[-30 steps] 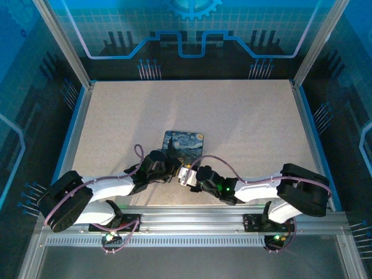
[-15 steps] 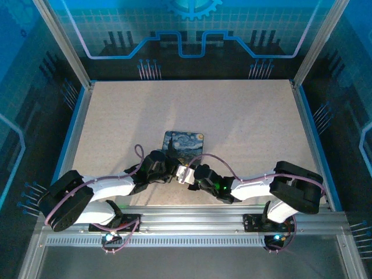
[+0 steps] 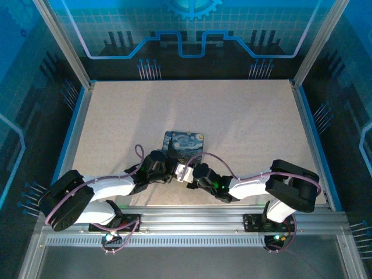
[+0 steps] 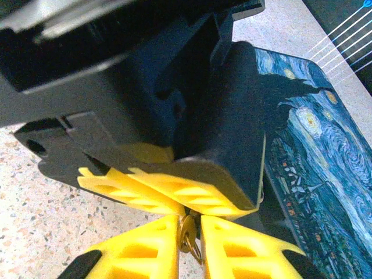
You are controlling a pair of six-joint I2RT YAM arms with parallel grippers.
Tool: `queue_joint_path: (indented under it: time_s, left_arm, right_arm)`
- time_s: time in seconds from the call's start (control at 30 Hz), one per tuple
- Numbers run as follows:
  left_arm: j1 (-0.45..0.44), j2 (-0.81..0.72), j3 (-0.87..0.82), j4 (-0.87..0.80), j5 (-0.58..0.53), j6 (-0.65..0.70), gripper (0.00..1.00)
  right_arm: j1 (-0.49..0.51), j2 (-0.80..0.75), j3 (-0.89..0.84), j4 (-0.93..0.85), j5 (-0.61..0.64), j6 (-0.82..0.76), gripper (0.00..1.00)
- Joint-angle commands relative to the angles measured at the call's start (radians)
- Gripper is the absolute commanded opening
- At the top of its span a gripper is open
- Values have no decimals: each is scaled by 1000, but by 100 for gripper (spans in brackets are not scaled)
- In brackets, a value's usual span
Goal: Unlock the padlock with the key
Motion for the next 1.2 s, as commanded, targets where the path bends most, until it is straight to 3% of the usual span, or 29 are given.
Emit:
queue_joint_path:
  time_s: [0.0,0.37,0.83,1.17]
  left_arm:
    - [-6,10,29,49,23,-18,6]
    - [-5,10,26,51,23,-19,6]
    - [-6,9,19,56,21,-24,6]
    - [-5,10,16,57,20,-24,6]
  right_arm:
    - [-12,25,31,39,31,13,16]
    - [-14,36,31,48,114,22,0]
    - [-15,31,31,51,128,103,0]
    - [-27,7,37,52,112,309,0]
